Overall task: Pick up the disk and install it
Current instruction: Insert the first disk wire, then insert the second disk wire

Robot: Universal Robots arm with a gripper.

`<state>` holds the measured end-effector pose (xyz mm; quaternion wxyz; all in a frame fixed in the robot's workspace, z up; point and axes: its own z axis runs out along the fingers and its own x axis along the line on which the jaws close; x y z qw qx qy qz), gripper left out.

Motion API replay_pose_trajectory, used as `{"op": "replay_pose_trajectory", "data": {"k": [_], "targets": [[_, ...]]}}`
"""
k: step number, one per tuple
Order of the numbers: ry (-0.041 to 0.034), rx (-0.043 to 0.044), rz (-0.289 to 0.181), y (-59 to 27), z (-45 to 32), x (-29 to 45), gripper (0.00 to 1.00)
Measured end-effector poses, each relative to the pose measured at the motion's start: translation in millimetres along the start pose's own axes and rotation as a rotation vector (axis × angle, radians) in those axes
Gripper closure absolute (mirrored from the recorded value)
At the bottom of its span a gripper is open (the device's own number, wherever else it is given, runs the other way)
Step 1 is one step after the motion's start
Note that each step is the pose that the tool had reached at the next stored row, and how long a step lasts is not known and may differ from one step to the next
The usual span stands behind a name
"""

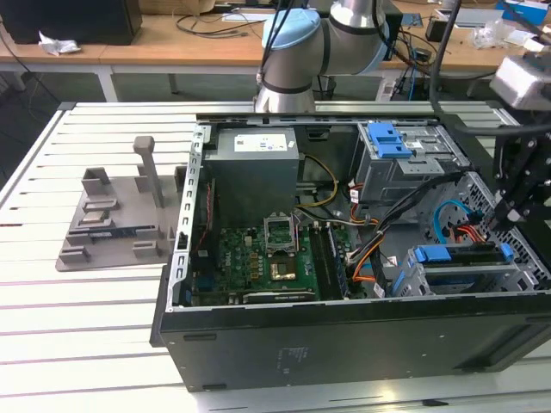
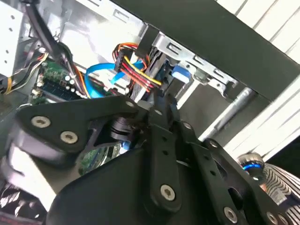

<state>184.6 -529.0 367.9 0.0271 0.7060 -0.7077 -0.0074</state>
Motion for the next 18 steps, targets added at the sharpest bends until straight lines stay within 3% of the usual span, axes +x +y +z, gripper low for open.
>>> {"op": "replay_pose_trajectory", "data": {"k": [1, 2, 14, 16, 18], "targets": [[0.0000, 0.0000, 0.000, 0.6, -13.1, 0.2, 0.89], [-0.0002, 0.0000, 0.000, 1.0, -21.7, 0.4, 0.89], [-0.0043, 0.0000, 0.000, 1.1, -22.9, 0.5, 0.89], [-0.0049, 0.0000, 0.000, 2.4, -22.9, 0.4, 0.70], [-0.0050, 0.0000, -0.001, 11.7, -21.0, -5.2, 0.70]]}}
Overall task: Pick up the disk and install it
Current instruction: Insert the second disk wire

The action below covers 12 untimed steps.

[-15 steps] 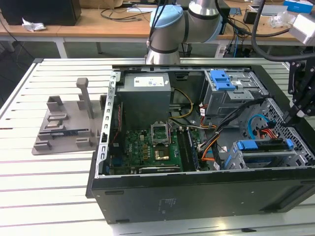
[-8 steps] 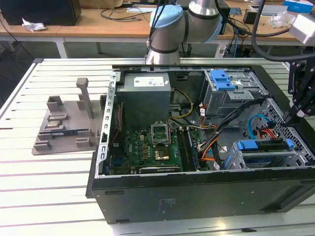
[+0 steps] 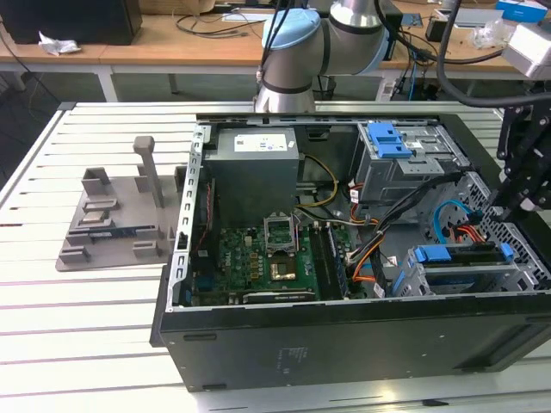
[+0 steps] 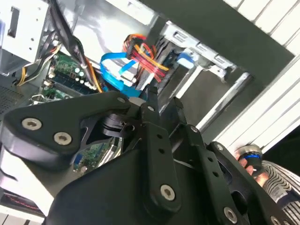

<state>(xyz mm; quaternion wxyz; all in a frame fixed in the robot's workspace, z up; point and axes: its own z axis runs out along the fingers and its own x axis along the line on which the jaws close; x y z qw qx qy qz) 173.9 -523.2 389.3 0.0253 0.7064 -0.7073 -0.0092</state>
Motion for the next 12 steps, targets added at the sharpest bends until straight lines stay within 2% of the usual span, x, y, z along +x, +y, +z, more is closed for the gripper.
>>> {"op": "replay_pose_trajectory", "data": {"k": [2, 5, 12], "targets": [[0.0001, 0.0001, -0.004, 5.6, 5.4, -5.0, 0.70], [0.0013, 0.0003, -0.017, 5.3, 17.1, -5.3, 0.70], [0.0018, 0.0004, -0.019, 5.3, 17.7, -5.3, 0.71]]}}
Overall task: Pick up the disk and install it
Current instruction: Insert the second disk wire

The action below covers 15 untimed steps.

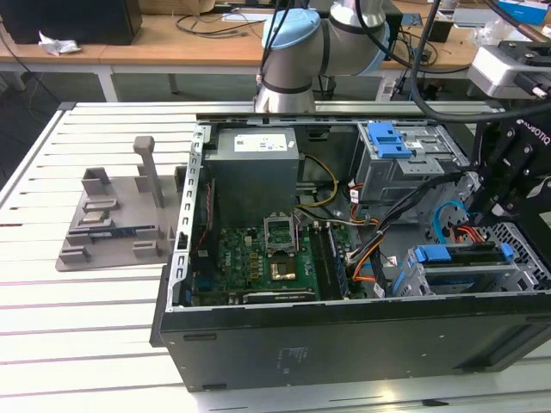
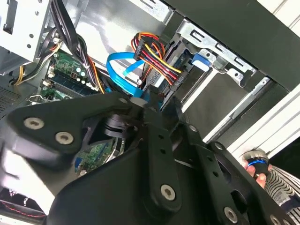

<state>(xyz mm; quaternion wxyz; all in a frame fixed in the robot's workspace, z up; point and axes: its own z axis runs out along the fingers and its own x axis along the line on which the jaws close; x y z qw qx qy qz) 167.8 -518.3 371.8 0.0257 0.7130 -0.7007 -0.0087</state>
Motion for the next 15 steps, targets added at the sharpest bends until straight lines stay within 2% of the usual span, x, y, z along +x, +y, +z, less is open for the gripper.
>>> {"op": "replay_pose_trajectory", "data": {"k": [2, 6, 8, 15], "targets": [[0.0000, 0.0000, 0.000, 0.0, 0.0, 0.0, 0.84], [0.0002, 0.0000, -0.001, 0.1, 0.2, 0.7, 0.84], [0.0047, -0.0001, 0.000, 0.4, 0.9, 6.4, 0.84], [0.0055, -0.0006, -0.008, -0.2, 14.7, 10.6, 0.84]]}}
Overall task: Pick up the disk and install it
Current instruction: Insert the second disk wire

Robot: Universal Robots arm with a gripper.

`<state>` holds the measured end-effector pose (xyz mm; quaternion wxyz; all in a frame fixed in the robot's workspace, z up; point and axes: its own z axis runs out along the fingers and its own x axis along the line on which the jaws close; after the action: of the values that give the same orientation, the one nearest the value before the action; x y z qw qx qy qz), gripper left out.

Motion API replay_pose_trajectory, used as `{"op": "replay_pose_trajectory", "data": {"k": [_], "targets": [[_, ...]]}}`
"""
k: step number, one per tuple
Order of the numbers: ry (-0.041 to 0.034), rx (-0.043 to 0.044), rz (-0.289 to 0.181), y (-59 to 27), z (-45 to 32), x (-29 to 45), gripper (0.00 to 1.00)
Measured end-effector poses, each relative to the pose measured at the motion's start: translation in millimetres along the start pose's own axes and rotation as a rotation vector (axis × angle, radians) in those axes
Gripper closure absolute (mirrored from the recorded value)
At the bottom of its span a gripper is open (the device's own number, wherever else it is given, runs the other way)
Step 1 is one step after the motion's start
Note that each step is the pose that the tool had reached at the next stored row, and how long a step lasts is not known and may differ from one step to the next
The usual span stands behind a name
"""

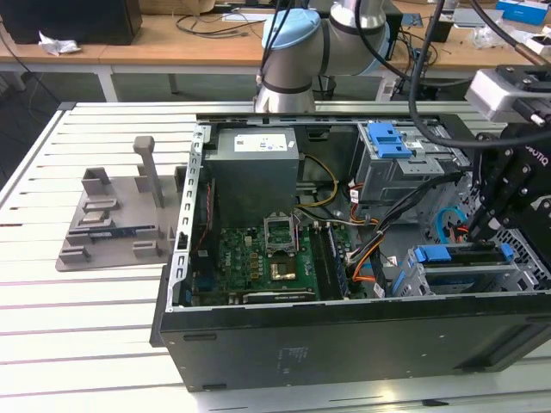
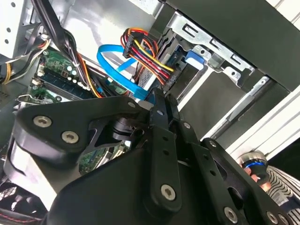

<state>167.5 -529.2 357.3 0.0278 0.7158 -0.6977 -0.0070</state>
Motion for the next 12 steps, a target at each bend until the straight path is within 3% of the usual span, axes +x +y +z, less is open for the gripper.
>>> {"op": "replay_pose_trajectory", "data": {"k": [6, 12], "targets": [[0.0004, 0.0003, -0.009, -0.3, 9.8, 2.6, 0.84], [-0.0009, 0.0003, -0.011, 4.3, 13.5, 2.6, 0.84]]}}
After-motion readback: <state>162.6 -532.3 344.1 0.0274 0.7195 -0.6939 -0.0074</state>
